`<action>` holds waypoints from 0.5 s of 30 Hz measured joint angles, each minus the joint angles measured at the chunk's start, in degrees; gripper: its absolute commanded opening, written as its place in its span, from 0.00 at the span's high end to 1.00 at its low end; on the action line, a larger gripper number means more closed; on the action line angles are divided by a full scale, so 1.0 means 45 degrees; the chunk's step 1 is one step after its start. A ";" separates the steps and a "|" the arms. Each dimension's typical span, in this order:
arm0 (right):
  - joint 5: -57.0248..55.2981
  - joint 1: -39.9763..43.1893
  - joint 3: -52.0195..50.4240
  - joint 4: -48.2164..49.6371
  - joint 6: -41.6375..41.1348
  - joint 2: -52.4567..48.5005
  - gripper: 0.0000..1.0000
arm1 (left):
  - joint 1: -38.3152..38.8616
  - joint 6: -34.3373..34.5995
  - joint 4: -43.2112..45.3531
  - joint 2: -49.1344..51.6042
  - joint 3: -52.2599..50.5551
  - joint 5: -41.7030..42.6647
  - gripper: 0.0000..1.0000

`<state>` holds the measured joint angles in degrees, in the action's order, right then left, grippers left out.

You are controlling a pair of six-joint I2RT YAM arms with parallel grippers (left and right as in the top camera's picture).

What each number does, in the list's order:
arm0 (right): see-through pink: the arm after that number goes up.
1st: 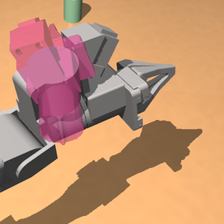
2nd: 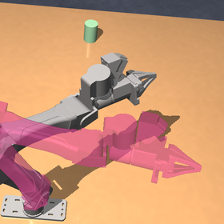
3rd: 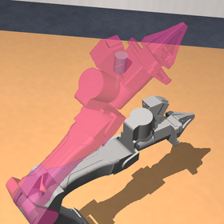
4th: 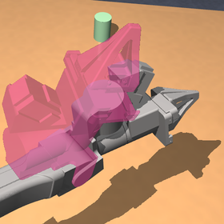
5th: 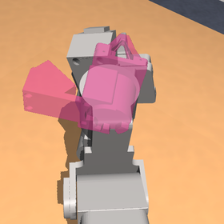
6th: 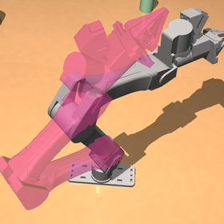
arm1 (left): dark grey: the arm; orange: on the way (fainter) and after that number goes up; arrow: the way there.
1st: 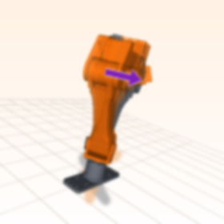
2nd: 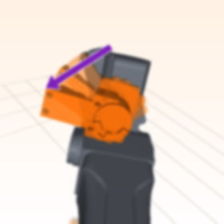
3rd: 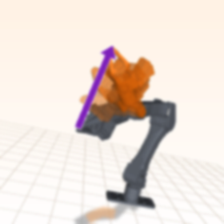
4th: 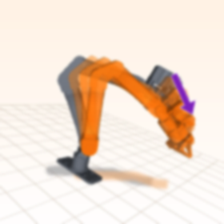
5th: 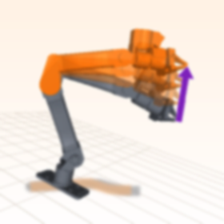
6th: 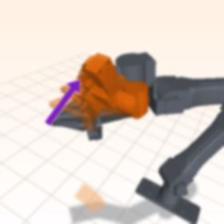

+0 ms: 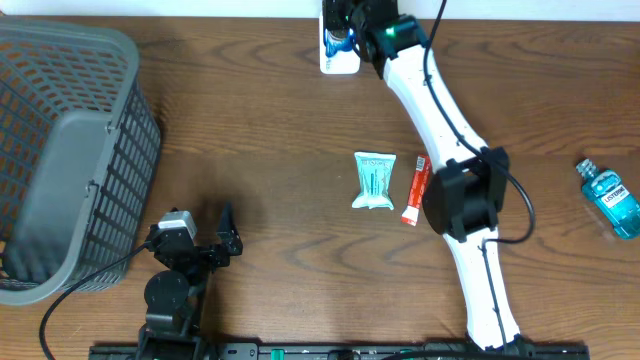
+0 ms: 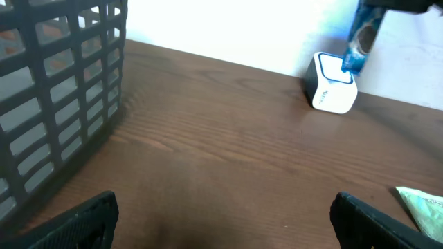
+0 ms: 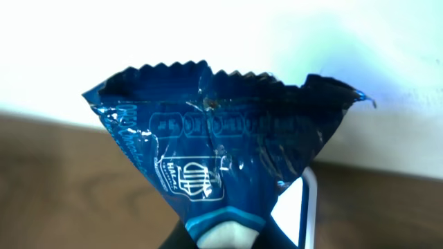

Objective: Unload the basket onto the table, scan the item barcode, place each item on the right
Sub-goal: 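Lift the Oreo pack with the right gripper up to the scanner, then hold the Oreo pack in front of the scanner with the right gripper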

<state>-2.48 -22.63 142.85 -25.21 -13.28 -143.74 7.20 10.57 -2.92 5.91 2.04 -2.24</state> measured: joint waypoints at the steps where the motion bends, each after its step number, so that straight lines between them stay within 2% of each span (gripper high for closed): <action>1: -0.0102 0.0029 -0.0010 0.0661 -0.0136 -0.0243 0.99 | 0.0000 0.0000 -0.0005 0.0000 0.0000 0.0005 0.02; 7: -0.0495 0.0243 -0.0019 0.3167 -0.1486 -0.1268 0.99 | 0.0000 -0.0005 0.0000 0.0005 0.0000 0.0005 0.02; 15: -0.0627 0.0437 -0.0019 0.3419 -0.2744 -0.1545 0.99 | 0.0000 0.0000 0.0000 0.0005 0.0000 0.0005 0.02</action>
<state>-5.30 -20.67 142.76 -9.82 -25.63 -150.69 7.20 10.57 -2.92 5.93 2.04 -2.22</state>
